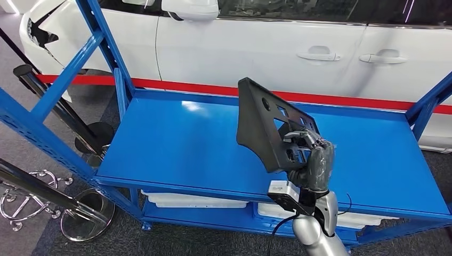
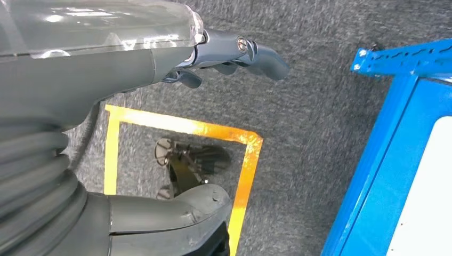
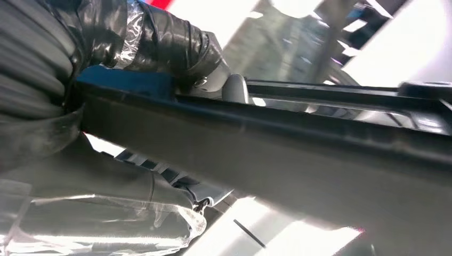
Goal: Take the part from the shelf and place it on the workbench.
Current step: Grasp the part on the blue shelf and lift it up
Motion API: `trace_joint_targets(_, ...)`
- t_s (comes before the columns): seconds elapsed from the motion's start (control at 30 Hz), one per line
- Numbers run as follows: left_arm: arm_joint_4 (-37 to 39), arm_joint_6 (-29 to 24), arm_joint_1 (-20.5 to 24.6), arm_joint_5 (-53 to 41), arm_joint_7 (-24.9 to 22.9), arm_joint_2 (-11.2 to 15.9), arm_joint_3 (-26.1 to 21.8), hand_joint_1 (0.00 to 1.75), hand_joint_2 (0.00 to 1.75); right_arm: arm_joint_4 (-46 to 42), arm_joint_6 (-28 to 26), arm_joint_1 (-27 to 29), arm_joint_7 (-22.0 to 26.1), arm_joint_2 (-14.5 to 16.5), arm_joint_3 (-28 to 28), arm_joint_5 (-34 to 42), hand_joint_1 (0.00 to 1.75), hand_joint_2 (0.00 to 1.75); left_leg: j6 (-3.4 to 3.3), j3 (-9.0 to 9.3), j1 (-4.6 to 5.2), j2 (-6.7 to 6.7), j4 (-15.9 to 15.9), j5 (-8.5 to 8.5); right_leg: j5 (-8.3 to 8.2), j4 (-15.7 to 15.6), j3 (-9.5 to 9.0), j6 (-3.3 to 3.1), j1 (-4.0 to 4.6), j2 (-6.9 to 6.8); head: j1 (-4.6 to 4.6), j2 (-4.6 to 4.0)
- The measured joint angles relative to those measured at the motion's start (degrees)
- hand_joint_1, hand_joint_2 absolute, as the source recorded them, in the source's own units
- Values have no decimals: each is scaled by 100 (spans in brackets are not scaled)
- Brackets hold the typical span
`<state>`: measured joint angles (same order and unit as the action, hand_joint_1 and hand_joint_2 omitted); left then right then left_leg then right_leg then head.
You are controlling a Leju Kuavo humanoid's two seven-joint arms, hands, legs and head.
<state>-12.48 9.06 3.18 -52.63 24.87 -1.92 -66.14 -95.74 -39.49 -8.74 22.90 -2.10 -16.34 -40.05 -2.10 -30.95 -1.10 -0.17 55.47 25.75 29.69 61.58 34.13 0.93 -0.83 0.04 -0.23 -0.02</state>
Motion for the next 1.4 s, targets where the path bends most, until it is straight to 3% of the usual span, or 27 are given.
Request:
trace_joint_targets(0.07,0,-15,11,0,7,-4,-20,0,175,-260,1,78,17,-44,-41,41,171,175,-24,-6,3,9,0,-2,375,812,372,22,-2,1,-1,0)
trace_joint_targets(0.1,0,-20,12,0,9,-5,-26,0,175,-347,2,117,18,-62,-60,54,171,175,-25,-6,3,10,0,-1,455,1108,514,32,-6,0,0,0)
trace_joint_targets(0.13,0,-22,11,0,10,-7,-28,0,175,-421,2,151,18,-80,-76,64,171,175,-23,-3,2,8,2,1,419,1195,560,38,-13,-1,0,0)
trace_joint_targets(0.17,0,-24,11,0,11,-11,-30,0,175,-480,2,172,18,-97,-87,69,171,175,-17,2,0,4,7,5,275,1035,489,40,-24,-2,1,0)
trace_joint_targets(0.23,0,-26,12,0,12,-26,-31,0,175,-586,2,187,18,-125,-104,75,171,175,21,8,4,-3,37,30,-109,255,113,34,-48,-5,0,0)
trace_joint_targets(0.3,0,-29,16,0,16,-37,-32,0,175,-666,3,197,18,-142,-122,78,171,175,87,-7,29,-7,82,62,-293,-309,-143,8,-47,1,-1,0)
trace_joint_targets(0.4,0,-32,20,0,20,-40,-32,0,175,-728,4,223,18,-157,-136,78,171,175,193,-27,27,-8,97,75,-304,-382,-144,-84,-24,12,-1,0)
trace_joint_targets(0.47,0,-31,22,1,38,-47,-32,0,175,-764,4,225,47,-166,-140,117,171,175,252,-106,3,-4,283,223,-320,-396,-141,-166,-26,9,-1,0)
trace_joint_targets(0.57,0,-31,22,-6,204,-52,-32,0,175,-859,28,237,315,-181,-197,569,171,175,295,-579,-7,0,1338,775,-325,-401,-130,-230,-3,-2,-2,0)
trace_joint_targets(0.6,0,-21,19,-11,281,-53,-32,0,175,-927,60,248,448,-195,-241,836,171,175,296,-737,-5,0,1674,888,-323,-399,-128,-236,14,-3,-1,0)
trace_joint_targets(0.63,0,9,15,-15,351,-54,-32,0,175,-1027,117,258,576,-211,-296,1136,171,175,283,-814,-2,0,1829,893,-320,-396,-130,-243,32,-2,-2,0)
trace_joint_targets(0.67,0,55,12,-14,412,-54,-32,0,175,-1158,207,265,690,-227,-360,1448,171,175,255,-776,6,-1,1742,778,-316,-394,-138,-249,49,-1,-2,0)
trace_joint_targets(0.77,0,175,16,6,564,-45,-33,0,175,-1635,622,240,952,-265,-553,2382,171,175,72,-245,79,-1,613,199,-300,-394,-178,-266,88,5,-1,0)
trace_joint_targets(0.83,0,183,20,31,632,-33,-39,0,175,-1955,1027,169,1037,-285,-673,3080,171,175,-18,-51,129,1,186,92,-300,-390,-167,-240,84,8,-1,0)
trace_joint_targets(0.93,0,165,12,90,675,-28,-84,0,175,-2431,2033,-43,852,-308,-824,4517,171,175,-40,-16,121,7,57,40,-297,-379,-145,-154,88,8,-1,0)
trace_joint_targets(1.0,0,173,17,137,666,-36,-133,0,175,-2621,2998,-256,422,-347,-903,5619,171,175,-51,10,73,32,-38,-43,-77,-111,-42,-98,97,8,0,0)
trace_joint_targets(1.07,0,197,24,193,582,-43,-190,0,175,-2626,4052,-380,-68,-452,-1002,6563,171,175,-60,-4,57,50,-52,-74,330,566,233,-43,57,7,1,0)
trace_joint_targets(1.1,0,202,21,209,522,-46,-217,0,175,-2570,4529,-364,-199,-526,-1052,6854,171,175,-60,-19,54,49,-41,-77,480,914,370,-9,28,6,1,0)
trace_joint_targets(1.13,1,197,11,214,467,-51,-241,0,175,-2492,4914,-307,-229,-597,-1097,7002,171,175,-58,-34,49,43,-23,-77,526,1115,439,24,-3,4,1,0)
trace_joint_targets(1.17,1,184,-1,210,424,-60,-263,0,175,-2408,5200,-231,-183,-666,-1129,7057,171,175,-52,-54,41,33,6,-74,463,1114,418,54,-32,2,1,0)
trace_joint_targets(1.2,2,170,-13,203,394,-68,-283,0,175,-2339,5391,-158,-123,-717,-1152,7066,171,175,-38,-75,29,22,46,-65,301,891,294,79,-60,-1,0,0)
trace_joint_targets(1.27,2,152,-23,183,366,-84,-309,0,175,-2252,5568,-52,-30,-777,-1177,7062,171,175,14,-118,17,6,126,-40,-42,142,-79,102,-89,-4,1,0)
trace_joint_targets(1.33,1,144,-23,166,364,-89,-316,0,175,-2203,5657,14,-8,-795,-1189,7057,171,175,91,-161,27,0,172,-41,-180,-293,-262,63,-73,9,-1,0)
trace_joint_targets(1.4,1,139,-27,161,374,-89,-321,0,175,-2169,5745,68,-42,-809,-1207,7054,171,175,173,-191,28,2,168,-81,-213,-329,-229,-18,-50,28,-3,0)
